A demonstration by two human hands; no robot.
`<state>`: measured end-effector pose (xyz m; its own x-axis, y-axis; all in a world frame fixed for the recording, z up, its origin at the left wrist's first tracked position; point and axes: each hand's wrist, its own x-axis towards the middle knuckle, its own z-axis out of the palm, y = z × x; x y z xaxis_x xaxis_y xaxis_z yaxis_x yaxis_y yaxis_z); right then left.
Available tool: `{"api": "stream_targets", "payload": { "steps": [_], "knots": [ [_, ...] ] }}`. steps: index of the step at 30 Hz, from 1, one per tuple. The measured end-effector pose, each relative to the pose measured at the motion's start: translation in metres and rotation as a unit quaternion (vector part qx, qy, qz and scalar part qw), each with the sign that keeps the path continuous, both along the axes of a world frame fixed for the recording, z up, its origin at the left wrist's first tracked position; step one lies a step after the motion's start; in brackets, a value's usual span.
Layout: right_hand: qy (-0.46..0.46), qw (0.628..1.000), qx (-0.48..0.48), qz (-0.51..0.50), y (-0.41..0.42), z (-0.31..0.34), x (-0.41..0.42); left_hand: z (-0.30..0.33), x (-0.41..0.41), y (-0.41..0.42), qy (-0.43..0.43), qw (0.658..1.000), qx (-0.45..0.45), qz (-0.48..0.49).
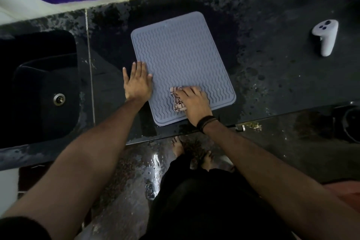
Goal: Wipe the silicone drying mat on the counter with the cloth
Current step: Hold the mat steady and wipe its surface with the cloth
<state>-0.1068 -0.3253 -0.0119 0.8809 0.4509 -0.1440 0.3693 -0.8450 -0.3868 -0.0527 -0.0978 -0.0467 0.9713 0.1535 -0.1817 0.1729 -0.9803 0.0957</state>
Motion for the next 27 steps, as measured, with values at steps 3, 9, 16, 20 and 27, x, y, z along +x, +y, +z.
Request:
{"api": "stream_targets", "payload": {
  "steps": [3, 9, 16, 20, 27],
  "knots": [
    [-0.02, 1.0, 0.0, 0.012, -0.009, -0.003, -0.016, -0.006, -0.009, -0.004, 0.023, 0.999, 0.03, 0.029],
    [-0.006, 0.997, -0.018, 0.076, -0.05, 0.005, -0.049, -0.009, -0.006, -0.005, 0.036, 0.998, 0.036, 0.037],
    [-0.006, 0.997, 0.035, 0.063, 0.015, 0.017, -0.006, -0.011, -0.031, 0.006, 0.021, 0.998, -0.052, 0.018],
    [-0.009, 0.995, -0.013, 0.101, 0.023, 0.004, -0.025, -0.014, -0.029, 0.009, 0.027, 0.998, -0.049, 0.022],
    [0.025, 0.992, -0.019, 0.122, -0.003, 0.013, -0.048, -0.019, -0.035, 0.008, -0.011, 0.998, -0.058, 0.01]
  ]
}}
